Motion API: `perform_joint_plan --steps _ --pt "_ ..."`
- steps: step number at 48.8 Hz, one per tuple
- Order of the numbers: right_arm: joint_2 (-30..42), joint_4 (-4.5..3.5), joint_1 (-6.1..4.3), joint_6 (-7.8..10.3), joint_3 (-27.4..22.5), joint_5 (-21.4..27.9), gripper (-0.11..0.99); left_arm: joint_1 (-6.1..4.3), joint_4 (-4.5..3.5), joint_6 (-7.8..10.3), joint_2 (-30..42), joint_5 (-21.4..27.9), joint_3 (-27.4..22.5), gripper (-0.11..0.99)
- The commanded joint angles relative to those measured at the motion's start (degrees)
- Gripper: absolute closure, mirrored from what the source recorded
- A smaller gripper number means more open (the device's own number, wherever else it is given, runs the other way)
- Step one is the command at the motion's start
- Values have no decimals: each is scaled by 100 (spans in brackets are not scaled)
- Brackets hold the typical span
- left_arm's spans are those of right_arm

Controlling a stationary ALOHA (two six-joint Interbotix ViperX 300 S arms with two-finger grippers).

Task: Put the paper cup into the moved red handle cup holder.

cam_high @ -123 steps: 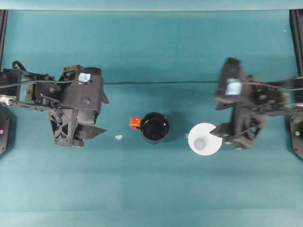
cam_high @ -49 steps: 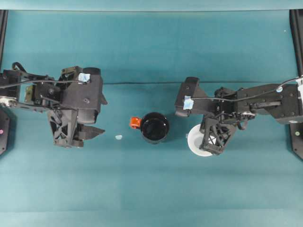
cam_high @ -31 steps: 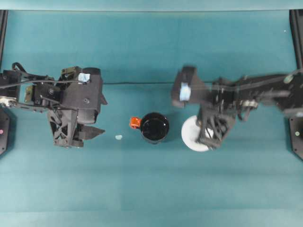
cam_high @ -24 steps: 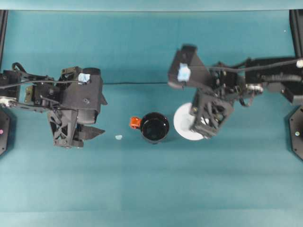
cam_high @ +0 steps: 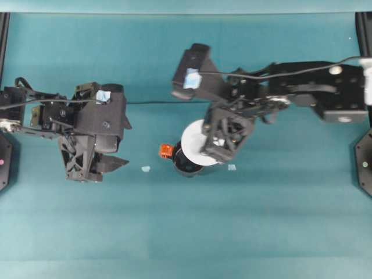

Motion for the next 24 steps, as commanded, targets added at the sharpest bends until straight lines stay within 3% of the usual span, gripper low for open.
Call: perform_joint_plan --steps 1,24 --pt "158 -9 -18 0 -211 -26 98 -26 18 -18 -53 -35 -53 -7" --pt "923 -9 18 0 -237 -290 98 -53 18 -97 -53 -35 -35 -7"
